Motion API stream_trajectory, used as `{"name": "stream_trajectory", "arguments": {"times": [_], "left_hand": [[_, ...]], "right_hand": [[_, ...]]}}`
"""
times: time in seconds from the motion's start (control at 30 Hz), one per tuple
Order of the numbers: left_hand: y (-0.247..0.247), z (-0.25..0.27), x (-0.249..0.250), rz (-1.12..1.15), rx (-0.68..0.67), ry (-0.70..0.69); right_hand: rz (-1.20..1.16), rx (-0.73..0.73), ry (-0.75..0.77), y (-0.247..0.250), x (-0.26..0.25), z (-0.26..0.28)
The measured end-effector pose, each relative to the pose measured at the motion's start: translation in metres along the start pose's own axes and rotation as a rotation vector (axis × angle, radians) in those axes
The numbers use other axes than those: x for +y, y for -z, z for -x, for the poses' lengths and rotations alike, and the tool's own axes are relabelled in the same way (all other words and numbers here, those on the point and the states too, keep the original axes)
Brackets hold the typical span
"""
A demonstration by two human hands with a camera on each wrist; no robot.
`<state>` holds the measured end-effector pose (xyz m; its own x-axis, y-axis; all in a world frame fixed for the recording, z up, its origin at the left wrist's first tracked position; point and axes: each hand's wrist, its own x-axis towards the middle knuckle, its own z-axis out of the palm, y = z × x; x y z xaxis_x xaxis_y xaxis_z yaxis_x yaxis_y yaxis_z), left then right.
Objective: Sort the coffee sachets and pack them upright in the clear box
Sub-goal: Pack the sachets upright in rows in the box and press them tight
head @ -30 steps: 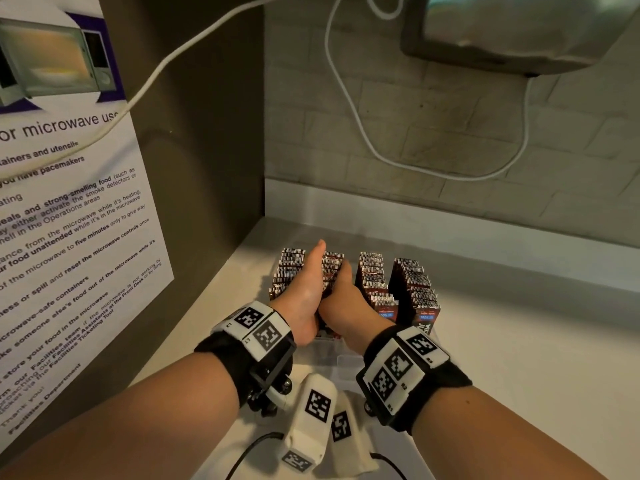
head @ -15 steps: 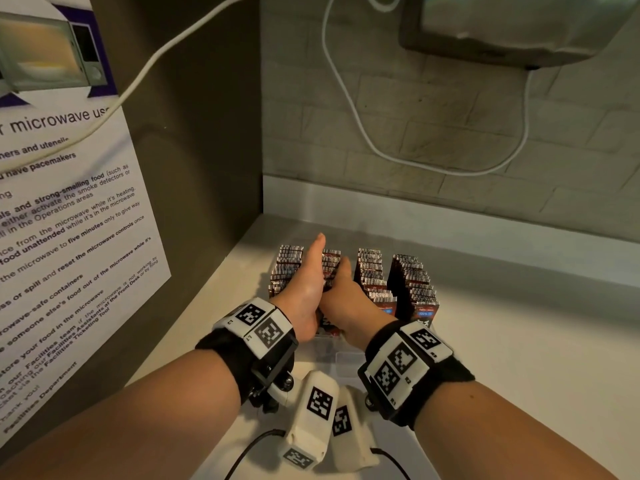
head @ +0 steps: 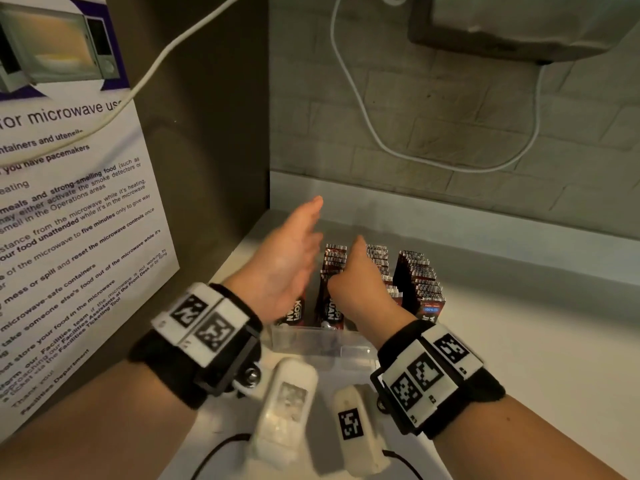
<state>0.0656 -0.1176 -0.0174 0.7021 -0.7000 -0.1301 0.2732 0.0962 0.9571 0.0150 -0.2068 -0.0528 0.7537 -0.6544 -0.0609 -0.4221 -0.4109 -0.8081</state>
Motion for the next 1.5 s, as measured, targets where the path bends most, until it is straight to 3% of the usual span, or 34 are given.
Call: {"name": "stream_trajectory", "arguments": {"times": [0.13, 0.23, 0.37, 0.57, 0.87, 1.07, 1.2, 1.37, 1.5], "left_hand": [[0.038, 0.004, 0.01, -0.177, 0.269, -0.15], [0.052, 0.006, -0.008, -0.286, 0.398, -0.084], [0.052, 0.019, -0.041, -0.367, 0.327, 0.072], [0.04, 0.03, -0.062, -0.391, 0.207, 0.108], [0.042, 0.032, -0.072, -0.412, 0.226, 0.019], [0.043, 0.03, -0.078, -0.419, 0.222, 0.032], [0.034, 0.04, -0.056, -0.296, 0.269, -0.009], [0.036, 0.034, -0.049, -0.122, 0.33, -0.145], [0.032, 0.03, -0.05, -0.137, 0.363, -0.211]], "right_hand": [[0.044, 0.189, 0.133, 0.003, -0.008, 0.007], [0.05, 0.137, 0.155, -0.004, -0.011, 0.01], [0.027, -0.03, 0.113, -0.015, -0.009, 0.017], [-0.016, -0.057, 0.117, -0.027, -0.005, 0.019], [-0.079, -0.058, 0.108, -0.041, 0.001, 0.012], [-0.066, -0.113, 0.143, -0.043, 0.005, 0.007], [-0.115, -0.108, 0.127, -0.027, -0.001, 0.009], [-0.305, -0.067, 0.132, 0.012, -0.019, 0.01], [-0.299, 0.088, 0.126, 0.033, -0.021, 0.003]]}}
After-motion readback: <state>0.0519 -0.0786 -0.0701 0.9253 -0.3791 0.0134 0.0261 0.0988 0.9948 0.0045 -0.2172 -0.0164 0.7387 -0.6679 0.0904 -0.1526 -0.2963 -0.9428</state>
